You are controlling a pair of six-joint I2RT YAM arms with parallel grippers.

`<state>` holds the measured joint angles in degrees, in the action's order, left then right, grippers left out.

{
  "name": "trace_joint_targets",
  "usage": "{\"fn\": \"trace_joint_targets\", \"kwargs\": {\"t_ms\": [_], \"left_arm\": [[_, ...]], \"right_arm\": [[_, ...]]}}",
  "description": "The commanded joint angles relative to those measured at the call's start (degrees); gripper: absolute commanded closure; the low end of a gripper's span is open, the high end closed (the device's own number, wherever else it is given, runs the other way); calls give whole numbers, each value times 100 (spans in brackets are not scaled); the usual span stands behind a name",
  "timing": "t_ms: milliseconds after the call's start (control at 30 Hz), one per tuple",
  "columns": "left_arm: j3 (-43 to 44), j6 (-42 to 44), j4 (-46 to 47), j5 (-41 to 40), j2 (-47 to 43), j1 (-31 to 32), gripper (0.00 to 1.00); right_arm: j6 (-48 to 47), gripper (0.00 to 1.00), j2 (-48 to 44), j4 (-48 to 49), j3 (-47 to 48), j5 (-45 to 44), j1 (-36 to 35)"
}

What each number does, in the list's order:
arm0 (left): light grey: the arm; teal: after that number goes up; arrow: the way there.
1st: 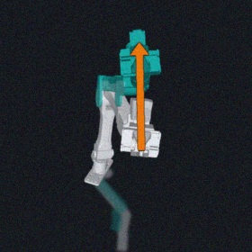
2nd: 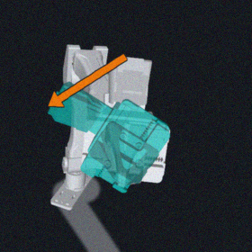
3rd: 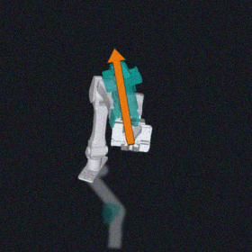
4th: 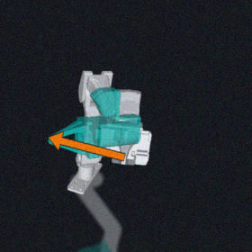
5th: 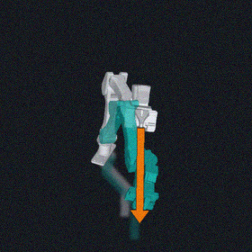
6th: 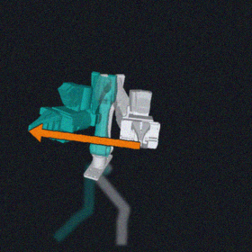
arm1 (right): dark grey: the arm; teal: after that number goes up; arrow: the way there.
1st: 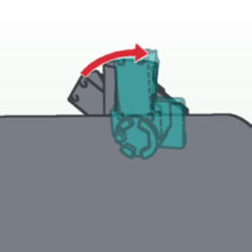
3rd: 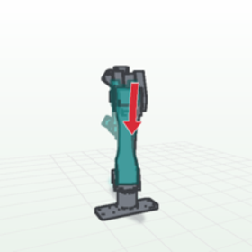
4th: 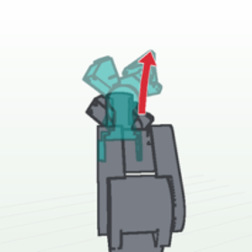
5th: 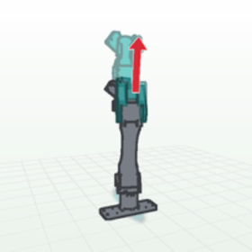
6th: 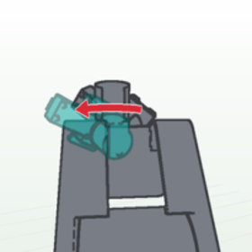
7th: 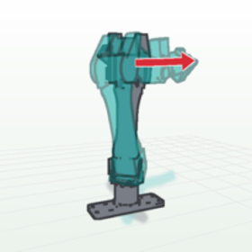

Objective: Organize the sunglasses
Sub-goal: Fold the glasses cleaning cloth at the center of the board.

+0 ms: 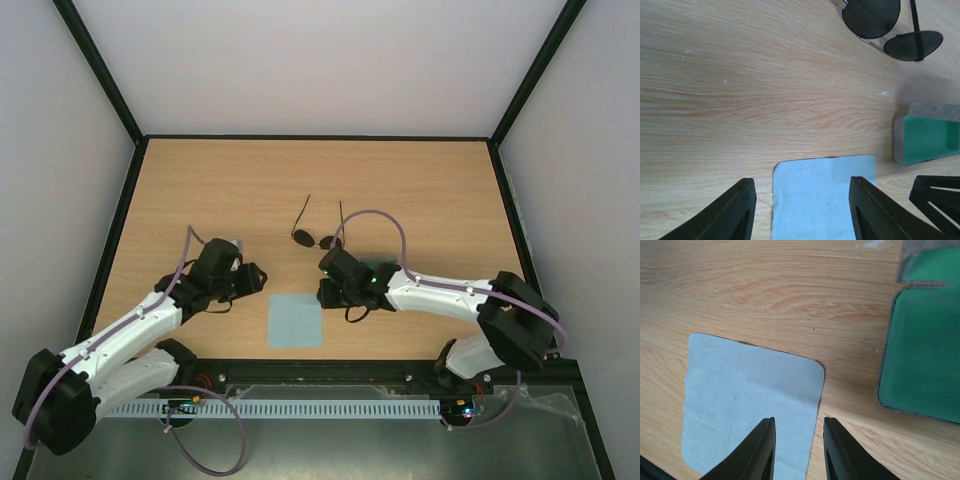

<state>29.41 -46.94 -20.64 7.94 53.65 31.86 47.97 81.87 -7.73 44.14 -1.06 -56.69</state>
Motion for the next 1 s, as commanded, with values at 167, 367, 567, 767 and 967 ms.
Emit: {"fn": "trace_joint_targets", "kwargs": {"t_ms": [167, 367, 567, 767, 967], "left_arm": [[-5, 55, 201, -235, 391, 219, 51], [-65, -14, 295, -304, 487, 335, 50], [-171, -60, 320, -289, 364, 343, 50], [-234, -81, 342, -276, 302, 348, 50], [-262, -92, 333, -275, 247, 348, 50]], "right_arm": [[-200, 74, 678, -371, 514, -624, -191], [-158, 78, 1091, -401, 658, -990, -278], [-129, 80, 1368, -370, 693, -1172, -280], [-151, 81, 1595, -314, 800, -1176, -295], [-154, 81, 1684, -249, 833, -1130, -365]]}}
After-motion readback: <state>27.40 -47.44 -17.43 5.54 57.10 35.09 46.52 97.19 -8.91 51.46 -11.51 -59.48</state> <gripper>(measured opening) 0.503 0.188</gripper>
